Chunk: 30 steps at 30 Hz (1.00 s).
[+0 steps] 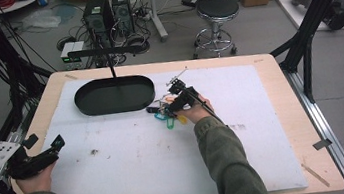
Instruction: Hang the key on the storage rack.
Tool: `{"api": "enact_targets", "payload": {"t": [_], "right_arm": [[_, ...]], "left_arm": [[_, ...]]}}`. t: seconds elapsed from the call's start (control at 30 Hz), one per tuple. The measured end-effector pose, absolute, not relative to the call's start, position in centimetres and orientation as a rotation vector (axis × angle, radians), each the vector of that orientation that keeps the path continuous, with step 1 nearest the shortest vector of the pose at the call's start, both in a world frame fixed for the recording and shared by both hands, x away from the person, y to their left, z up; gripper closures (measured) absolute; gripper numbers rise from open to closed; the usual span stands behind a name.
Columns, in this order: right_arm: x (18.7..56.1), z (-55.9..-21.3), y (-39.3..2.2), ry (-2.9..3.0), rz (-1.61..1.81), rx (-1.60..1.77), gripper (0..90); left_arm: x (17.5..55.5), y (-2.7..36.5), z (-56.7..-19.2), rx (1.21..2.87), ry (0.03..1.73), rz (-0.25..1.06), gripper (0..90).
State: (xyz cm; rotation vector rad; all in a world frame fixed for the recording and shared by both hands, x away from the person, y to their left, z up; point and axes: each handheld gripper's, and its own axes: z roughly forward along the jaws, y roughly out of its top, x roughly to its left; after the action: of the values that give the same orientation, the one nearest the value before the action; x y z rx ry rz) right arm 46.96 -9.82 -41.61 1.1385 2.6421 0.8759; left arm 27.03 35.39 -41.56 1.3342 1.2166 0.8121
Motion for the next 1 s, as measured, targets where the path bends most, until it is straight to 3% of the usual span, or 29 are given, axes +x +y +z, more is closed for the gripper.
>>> {"api": "enact_targets", "payload": {"t": [0.17, 0.37, 0.47, 0.53, 1.0], "right_arm": [[47.0, -41.9, -9.7, 2.677, 0.853, 1.137, 48.0], [46.8, -41.8, -9.5, 2.665, 0.843, 1.144, 67.6], [46.8, -41.6, -9.7, 2.654, 0.846, 1.158, 69.5], [46.7, -41.1, -10.0, 2.639, 0.896, 1.150, 86.2], [46.3, -40.6, -10.2, 2.589, 0.807, 1.085, 87.7]], "left_arm": [[27.1, 35.3, -41.6, 1.336, 1.216, 0.809, 5.3], [27.1, 35.4, -41.6, 1.333, 1.215, 0.806, 5.3], [27.1, 35.3, -41.6, 1.334, 1.215, 0.806, 5.3], [27.1, 35.4, -41.6, 1.333, 1.215, 0.806, 5.3], [27.1, 35.3, -41.6, 1.334, 1.216, 0.800, 5.3]]}}
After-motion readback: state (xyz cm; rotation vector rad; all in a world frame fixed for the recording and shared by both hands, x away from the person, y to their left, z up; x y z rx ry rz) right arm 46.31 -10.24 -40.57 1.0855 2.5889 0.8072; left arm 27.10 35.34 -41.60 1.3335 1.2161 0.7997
